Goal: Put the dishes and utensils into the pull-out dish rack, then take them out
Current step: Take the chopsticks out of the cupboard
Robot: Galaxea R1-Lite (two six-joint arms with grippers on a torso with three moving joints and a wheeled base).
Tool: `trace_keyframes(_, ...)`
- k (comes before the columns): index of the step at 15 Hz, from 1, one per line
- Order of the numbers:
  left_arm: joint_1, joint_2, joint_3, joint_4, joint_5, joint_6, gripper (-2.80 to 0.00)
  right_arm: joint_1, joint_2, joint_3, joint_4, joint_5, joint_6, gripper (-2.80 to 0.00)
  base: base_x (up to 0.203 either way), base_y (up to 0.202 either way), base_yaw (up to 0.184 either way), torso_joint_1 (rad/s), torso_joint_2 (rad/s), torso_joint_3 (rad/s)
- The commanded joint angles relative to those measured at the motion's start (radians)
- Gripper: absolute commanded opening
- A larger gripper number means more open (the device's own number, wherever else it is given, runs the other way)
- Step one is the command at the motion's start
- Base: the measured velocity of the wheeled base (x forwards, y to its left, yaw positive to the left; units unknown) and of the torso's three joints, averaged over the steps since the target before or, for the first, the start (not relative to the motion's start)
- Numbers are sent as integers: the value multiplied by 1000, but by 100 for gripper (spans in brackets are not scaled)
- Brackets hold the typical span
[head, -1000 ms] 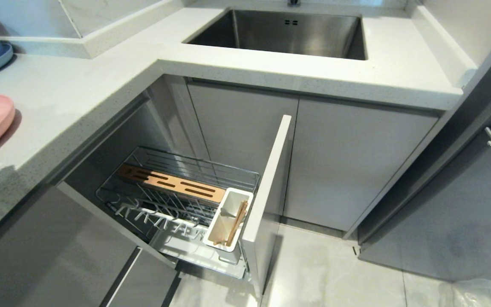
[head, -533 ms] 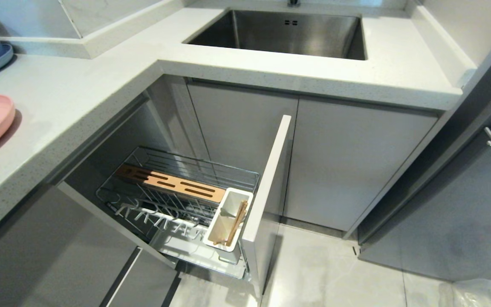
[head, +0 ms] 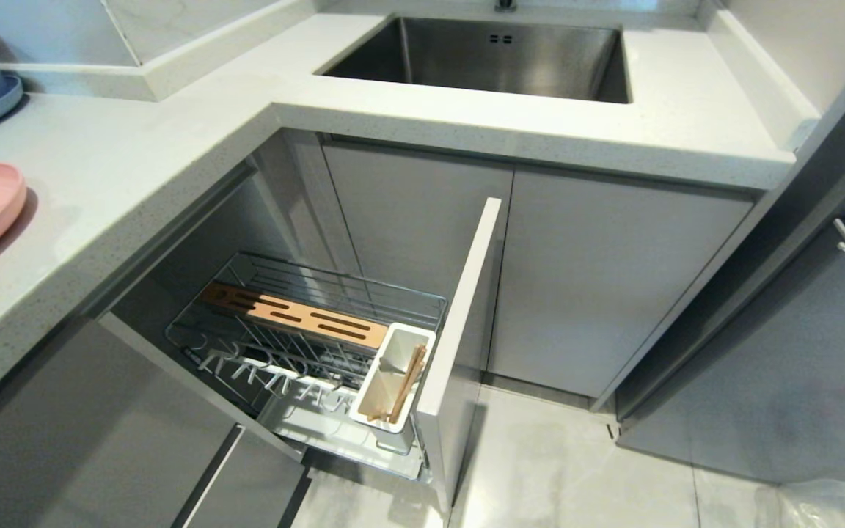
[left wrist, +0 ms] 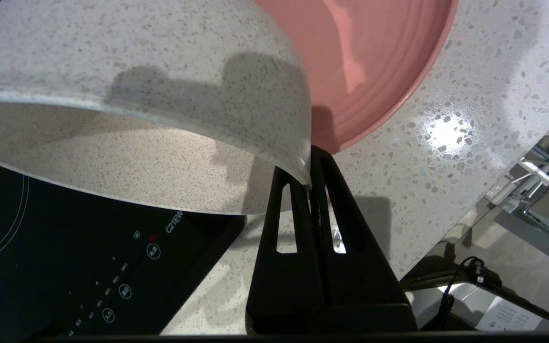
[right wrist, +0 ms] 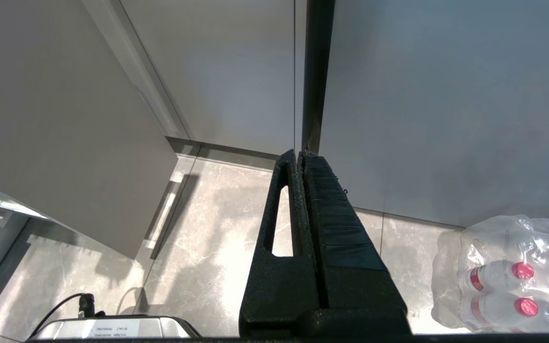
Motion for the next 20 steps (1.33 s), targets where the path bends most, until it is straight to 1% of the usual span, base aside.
trace_keyframes(1, -10, 20, 1, 6, 5, 1, -280, 0, 1, 2, 0, 0, 1, -280, 0, 0, 0, 0, 0, 0)
trace_keyframes(10, -32, 93, -1, -10, 2, -2, -280, 0, 1, 2, 0, 0, 1, -280, 0, 0, 0, 0, 0, 0)
trace_keyframes(20, -37, 95, 0, -14, 4, -6, -280, 0, 1, 2, 0, 0, 1, -280, 0, 0, 0, 0, 0, 0)
